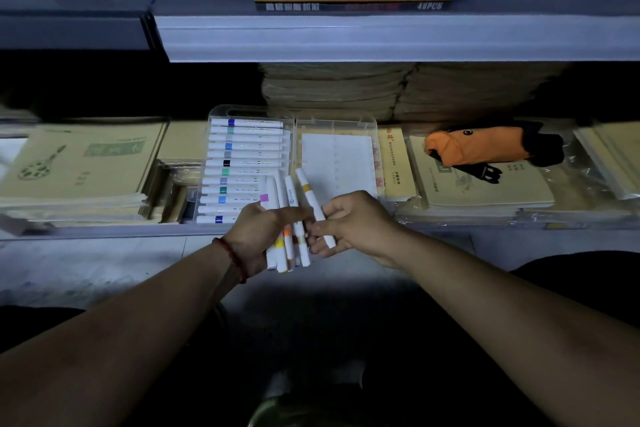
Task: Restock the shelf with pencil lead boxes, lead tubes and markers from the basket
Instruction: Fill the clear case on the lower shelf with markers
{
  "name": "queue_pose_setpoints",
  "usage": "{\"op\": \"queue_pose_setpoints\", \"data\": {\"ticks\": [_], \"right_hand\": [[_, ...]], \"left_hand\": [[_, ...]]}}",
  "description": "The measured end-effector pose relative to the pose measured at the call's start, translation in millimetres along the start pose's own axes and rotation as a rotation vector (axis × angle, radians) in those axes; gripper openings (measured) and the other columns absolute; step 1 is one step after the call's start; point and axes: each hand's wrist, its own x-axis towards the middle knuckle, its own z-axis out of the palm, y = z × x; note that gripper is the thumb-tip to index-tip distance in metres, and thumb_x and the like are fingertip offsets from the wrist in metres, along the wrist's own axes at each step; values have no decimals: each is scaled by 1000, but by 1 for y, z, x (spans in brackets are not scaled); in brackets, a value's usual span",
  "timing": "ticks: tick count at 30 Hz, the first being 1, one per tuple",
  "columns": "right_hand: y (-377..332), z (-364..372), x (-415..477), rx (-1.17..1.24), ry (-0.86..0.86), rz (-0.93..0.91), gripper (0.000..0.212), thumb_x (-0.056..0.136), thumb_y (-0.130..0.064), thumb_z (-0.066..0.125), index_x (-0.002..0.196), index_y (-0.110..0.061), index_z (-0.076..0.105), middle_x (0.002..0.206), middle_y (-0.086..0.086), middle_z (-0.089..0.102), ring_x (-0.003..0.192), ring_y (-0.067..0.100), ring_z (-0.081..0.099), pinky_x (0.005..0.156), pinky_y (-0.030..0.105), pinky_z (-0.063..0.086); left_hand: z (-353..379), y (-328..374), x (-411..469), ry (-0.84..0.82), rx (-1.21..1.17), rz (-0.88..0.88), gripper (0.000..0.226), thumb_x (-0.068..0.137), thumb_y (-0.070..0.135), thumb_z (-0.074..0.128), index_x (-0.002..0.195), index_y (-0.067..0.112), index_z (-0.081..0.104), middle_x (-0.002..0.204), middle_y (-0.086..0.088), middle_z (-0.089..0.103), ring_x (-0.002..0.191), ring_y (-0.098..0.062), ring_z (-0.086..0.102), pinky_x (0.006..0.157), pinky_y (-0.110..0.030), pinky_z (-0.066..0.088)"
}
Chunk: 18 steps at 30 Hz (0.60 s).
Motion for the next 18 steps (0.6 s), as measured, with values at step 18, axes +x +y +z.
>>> {"op": "queue_pose_setpoints", "data": {"ticks": [18], "right_hand": [[27, -55, 16, -1083, 302, -409, 22, 94, -7, 65, 113, -11, 74, 110, 4, 62, 101, 24, 60, 84, 35, 52]], "left_hand": [[-17, -9, 5, -91, -39, -127, 18, 93, 0, 60, 110, -4, 60, 69, -16, 60, 54, -23, 59, 52, -27, 54]]}}
